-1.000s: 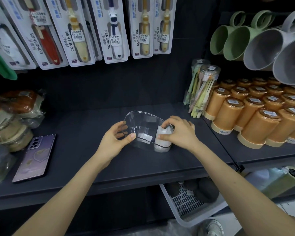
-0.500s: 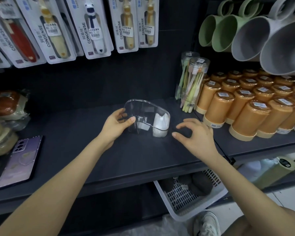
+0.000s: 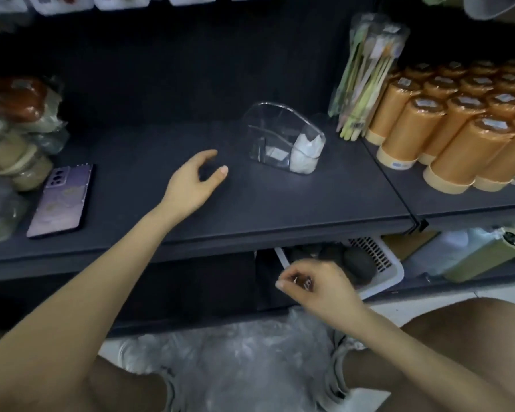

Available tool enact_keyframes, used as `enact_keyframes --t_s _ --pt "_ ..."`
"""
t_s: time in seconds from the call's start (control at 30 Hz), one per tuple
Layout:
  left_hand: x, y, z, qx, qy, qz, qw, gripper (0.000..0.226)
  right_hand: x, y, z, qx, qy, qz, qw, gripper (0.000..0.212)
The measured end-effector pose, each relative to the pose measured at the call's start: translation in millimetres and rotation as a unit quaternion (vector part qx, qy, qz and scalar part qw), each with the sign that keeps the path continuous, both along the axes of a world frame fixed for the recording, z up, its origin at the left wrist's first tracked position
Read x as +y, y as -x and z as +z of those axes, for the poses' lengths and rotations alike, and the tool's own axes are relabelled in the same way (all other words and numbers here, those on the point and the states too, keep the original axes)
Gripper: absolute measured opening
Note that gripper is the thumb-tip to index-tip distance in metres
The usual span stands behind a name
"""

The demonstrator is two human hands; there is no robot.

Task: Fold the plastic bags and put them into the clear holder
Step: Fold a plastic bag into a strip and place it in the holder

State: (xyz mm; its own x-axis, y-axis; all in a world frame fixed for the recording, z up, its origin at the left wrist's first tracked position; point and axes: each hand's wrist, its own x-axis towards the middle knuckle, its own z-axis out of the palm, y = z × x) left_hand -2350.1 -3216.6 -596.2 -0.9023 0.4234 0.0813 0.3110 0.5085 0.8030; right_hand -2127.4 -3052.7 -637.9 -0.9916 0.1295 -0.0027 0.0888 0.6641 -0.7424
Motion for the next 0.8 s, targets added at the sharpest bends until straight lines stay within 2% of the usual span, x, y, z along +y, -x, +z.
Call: enact_keyframes --t_s 0.07,0.17,0.23,0.33,0.43,0.5,0.67,0.8 --pt "-33 -19 -10 0.083 0.089 -0.013 0.993 0.05 -17 -3 -32 -0.102 -0.057 0.064 0.991 0.019" --pt "-76 -43 -27 0.151 0.185 -0.028 0.971 0.058 -28 -1 -93 -0.236 -0.174 0.118 0.949 0.029" --pt "-95 -53 -39 0.195 0.229 -0.03 0.953 0.063 -30 -1 -132 -0.289 -0.224 0.129 0.922 0.037" --pt "-102 -58 -49 0.251 0.272 -0.026 0.928 0.057 -31 -1 -174 -0.348 -0.195 0.113 0.91 0.054" --pt "-98 -57 -50 0.27 0.276 -0.009 0.922 0.053 -35 -1 -196 -0.375 -0.183 0.1 0.903 0.068" --pt "-98 -55 -53 0.278 0.278 -0.005 0.92 0.053 -39 -3 -208 -0.385 -0.198 0.095 0.897 0.068" --pt "-97 -54 -52 0.275 0.279 -0.006 0.92 0.055 -46 -17 -225 -0.384 -0.27 0.091 0.878 0.038" --pt "-97 -53 -52 0.272 0.278 -0.001 0.921 0.055 -51 -5 -191 -0.331 -0.236 0.095 0.909 0.023"
